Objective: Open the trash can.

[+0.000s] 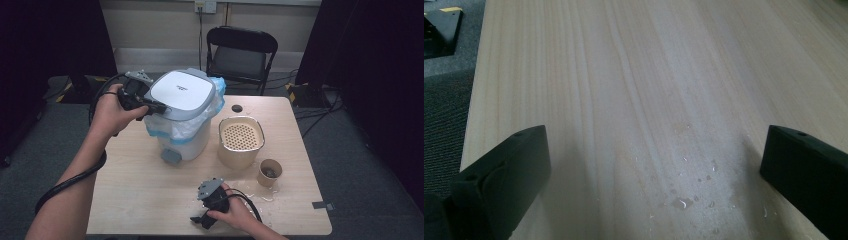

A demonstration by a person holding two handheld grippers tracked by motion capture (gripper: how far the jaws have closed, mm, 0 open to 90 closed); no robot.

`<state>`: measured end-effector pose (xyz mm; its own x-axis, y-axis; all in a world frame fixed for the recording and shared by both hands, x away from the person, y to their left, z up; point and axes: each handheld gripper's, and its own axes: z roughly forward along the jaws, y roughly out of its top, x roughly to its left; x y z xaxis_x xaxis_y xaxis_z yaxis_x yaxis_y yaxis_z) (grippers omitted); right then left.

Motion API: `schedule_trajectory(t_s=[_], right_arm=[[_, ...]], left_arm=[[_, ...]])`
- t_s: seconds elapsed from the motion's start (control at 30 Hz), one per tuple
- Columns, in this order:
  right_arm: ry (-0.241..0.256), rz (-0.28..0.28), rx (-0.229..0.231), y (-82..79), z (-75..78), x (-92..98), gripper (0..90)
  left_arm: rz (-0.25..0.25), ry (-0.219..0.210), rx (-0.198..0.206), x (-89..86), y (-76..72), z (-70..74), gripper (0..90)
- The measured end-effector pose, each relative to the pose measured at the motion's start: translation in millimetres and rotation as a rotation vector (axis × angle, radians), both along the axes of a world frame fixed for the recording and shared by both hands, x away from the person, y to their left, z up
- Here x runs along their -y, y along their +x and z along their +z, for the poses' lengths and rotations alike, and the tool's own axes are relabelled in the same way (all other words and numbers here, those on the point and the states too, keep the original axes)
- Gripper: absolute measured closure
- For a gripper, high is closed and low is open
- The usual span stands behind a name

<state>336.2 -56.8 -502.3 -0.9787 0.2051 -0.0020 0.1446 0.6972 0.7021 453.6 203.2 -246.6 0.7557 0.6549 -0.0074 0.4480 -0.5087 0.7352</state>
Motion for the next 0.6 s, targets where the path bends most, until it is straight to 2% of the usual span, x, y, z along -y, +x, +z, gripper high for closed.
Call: schedule_trajectory(t_s=[0.17, 0.37, 0.6], right_arm=[[0.001, -0.001, -0.001, -0.1, 0.0, -0.1, 0.0], [0.0, 0.0, 0.0, 0.0, 0.0, 0.0, 0.0], [0.0, 0.001, 0.0, 0.0, 0.0, 0.0, 0.0]], left_arm=[[0.015, -0.005, -0.004, 0.4, 0.2, -1.4, 89.8], [0.022, -0.002, -0.01, 0.6, 0.2, -1.2, 90.0], [0.043, -0.048, -0.027, -2.4, 0.3, -3.9, 90.0]])
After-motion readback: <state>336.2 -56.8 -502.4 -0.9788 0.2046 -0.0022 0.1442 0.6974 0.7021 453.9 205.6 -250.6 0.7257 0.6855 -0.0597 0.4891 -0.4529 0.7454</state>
